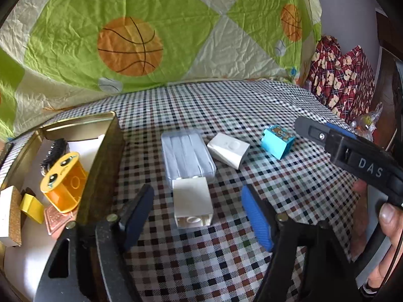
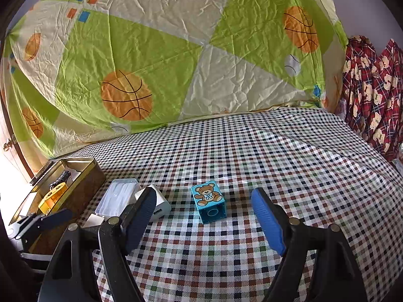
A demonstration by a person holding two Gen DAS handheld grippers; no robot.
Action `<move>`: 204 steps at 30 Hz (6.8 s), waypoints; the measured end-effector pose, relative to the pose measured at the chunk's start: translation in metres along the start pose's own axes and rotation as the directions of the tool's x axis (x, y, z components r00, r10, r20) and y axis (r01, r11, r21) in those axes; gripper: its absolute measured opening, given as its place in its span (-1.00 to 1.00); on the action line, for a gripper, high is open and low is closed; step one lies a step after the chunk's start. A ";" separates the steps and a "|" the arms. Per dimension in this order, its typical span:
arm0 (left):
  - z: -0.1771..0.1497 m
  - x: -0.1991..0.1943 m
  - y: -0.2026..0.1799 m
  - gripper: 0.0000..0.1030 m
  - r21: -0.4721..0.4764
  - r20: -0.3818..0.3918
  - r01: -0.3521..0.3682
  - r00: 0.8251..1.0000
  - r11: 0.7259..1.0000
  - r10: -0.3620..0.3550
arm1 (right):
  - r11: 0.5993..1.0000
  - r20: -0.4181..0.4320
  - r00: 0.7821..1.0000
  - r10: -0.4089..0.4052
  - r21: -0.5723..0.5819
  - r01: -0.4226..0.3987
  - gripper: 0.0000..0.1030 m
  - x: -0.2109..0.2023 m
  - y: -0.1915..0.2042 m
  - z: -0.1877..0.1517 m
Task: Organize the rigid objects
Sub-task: 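Grasp white plastic brick with left tool while right tool grasps blue teddy-bear cube, then lift the white brick with the left tool while the right tool lifts the teddy-bear cube, then carry white brick with left tool over the tin while right tool carries teddy-bear cube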
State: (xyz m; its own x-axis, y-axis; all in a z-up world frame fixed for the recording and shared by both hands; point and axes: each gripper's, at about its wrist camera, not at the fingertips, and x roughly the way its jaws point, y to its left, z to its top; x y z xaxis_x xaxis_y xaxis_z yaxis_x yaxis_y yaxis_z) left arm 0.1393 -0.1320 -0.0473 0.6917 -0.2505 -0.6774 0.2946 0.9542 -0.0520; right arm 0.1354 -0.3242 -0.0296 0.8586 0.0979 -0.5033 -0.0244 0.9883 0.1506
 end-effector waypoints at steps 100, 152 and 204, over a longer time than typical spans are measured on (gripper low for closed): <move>-0.002 -0.054 0.026 -0.41 -0.109 0.353 -0.148 0.919 0.983 0.177 | 0.994 0.217 0.976 0.016 -0.112 0.009 -0.35 -0.036 0.031 -0.008; -0.028 -0.092 0.038 -0.41 -0.164 0.442 -0.146 0.873 0.976 0.205 | 0.984 0.213 0.969 0.126 -0.153 -0.094 -0.35 -0.047 0.065 -0.022; -0.054 -0.131 0.076 -0.41 -0.231 0.493 -0.158 0.832 0.960 0.255 | 0.933 0.224 0.931 0.288 -0.285 -0.220 -0.34 -0.064 0.143 -0.042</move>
State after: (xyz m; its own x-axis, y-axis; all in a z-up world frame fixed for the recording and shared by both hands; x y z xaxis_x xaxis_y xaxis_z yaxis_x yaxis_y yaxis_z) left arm 0.0353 -0.0174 -0.0022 0.9755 -0.0455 -0.2152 0.0215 0.9934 -0.1126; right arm 0.0556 -0.1840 -0.0120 0.9070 0.3496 -0.2347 -0.3577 0.9338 0.0083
